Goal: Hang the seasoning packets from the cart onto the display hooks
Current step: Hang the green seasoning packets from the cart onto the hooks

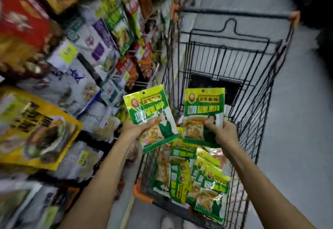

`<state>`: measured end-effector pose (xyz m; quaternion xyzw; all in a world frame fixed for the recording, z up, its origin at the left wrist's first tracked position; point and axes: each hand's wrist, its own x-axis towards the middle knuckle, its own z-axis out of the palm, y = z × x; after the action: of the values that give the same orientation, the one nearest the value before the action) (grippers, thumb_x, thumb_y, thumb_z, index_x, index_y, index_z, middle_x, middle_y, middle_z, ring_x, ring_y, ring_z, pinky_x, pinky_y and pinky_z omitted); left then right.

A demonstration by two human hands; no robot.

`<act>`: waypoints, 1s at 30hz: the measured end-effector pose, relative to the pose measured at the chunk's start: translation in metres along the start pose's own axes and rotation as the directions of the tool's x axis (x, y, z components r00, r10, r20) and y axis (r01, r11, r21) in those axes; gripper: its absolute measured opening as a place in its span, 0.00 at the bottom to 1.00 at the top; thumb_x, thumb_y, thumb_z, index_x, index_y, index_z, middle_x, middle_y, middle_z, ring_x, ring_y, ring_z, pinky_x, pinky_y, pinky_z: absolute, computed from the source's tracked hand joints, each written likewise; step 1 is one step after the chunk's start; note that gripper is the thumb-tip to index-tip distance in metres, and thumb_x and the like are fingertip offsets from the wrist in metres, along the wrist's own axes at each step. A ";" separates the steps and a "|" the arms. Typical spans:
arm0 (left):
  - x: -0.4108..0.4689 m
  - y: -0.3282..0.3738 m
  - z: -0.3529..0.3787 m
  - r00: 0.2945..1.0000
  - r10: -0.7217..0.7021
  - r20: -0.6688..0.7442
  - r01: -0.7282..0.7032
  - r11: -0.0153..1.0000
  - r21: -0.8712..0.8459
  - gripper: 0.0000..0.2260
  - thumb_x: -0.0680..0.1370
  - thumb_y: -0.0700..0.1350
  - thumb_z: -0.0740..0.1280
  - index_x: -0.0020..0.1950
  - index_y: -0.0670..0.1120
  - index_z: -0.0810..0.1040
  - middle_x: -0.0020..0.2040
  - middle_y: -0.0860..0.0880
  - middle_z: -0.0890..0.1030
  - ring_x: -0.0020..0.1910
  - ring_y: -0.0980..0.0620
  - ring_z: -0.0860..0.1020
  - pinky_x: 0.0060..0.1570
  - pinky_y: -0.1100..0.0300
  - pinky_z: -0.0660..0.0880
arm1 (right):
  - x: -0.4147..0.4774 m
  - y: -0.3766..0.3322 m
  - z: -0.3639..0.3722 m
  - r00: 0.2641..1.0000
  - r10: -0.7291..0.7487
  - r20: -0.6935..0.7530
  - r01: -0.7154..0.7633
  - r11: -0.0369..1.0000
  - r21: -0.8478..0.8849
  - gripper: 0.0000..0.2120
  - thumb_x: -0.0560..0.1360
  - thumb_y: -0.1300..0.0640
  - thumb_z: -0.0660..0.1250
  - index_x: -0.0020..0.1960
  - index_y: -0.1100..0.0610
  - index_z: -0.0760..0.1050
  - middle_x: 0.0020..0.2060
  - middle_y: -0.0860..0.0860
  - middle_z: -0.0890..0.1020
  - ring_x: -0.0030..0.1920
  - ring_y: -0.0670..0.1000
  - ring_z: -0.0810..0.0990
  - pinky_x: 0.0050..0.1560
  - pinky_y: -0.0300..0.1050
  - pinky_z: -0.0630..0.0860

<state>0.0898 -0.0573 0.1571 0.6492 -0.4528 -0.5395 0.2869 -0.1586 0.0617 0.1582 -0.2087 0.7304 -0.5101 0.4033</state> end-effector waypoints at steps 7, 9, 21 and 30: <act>-0.082 0.099 -0.100 0.961 0.124 -0.249 -0.206 0.920 -0.334 0.21 0.61 0.50 0.79 0.49 0.44 0.79 0.50 0.43 0.83 0.55 0.43 0.80 0.56 0.45 0.76 | -0.030 -0.139 0.053 0.918 -0.255 0.305 0.219 0.964 0.148 0.07 0.71 0.55 0.74 0.38 0.55 0.78 0.24 0.42 0.81 0.24 0.39 0.78 0.21 0.32 0.69; -0.118 0.127 -0.130 0.923 0.208 -0.324 -0.324 0.874 -0.363 0.29 0.57 0.52 0.79 0.54 0.43 0.80 0.53 0.43 0.83 0.55 0.43 0.80 0.59 0.43 0.75 | -0.048 -0.176 0.070 0.862 -0.317 0.396 0.257 0.946 0.197 0.08 0.70 0.54 0.75 0.40 0.57 0.78 0.27 0.44 0.82 0.28 0.41 0.81 0.23 0.34 0.72; -0.334 0.217 -0.299 0.485 0.502 -0.716 -0.735 0.677 -0.023 0.17 0.65 0.50 0.75 0.52 0.47 0.83 0.49 0.45 0.85 0.49 0.47 0.84 0.53 0.46 0.79 | -0.214 -0.344 0.193 0.358 -0.671 0.649 0.486 0.727 0.484 0.34 0.67 0.41 0.74 0.56 0.69 0.74 0.48 0.67 0.78 0.48 0.55 0.80 0.37 0.44 0.75; -0.462 0.191 -0.388 0.242 0.448 -0.861 -0.763 0.636 0.117 0.24 0.61 0.53 0.77 0.54 0.46 0.83 0.50 0.44 0.85 0.48 0.48 0.84 0.46 0.55 0.81 | -0.368 -0.371 0.254 0.030 -0.664 0.747 0.396 0.695 0.601 0.19 0.67 0.45 0.75 0.37 0.60 0.74 0.25 0.54 0.71 0.29 0.46 0.70 0.32 0.37 0.65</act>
<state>0.4058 0.2317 0.6234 0.5301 -0.3785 -0.0703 0.7555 0.2218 0.0329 0.5963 -0.6747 0.1443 -0.4729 0.5481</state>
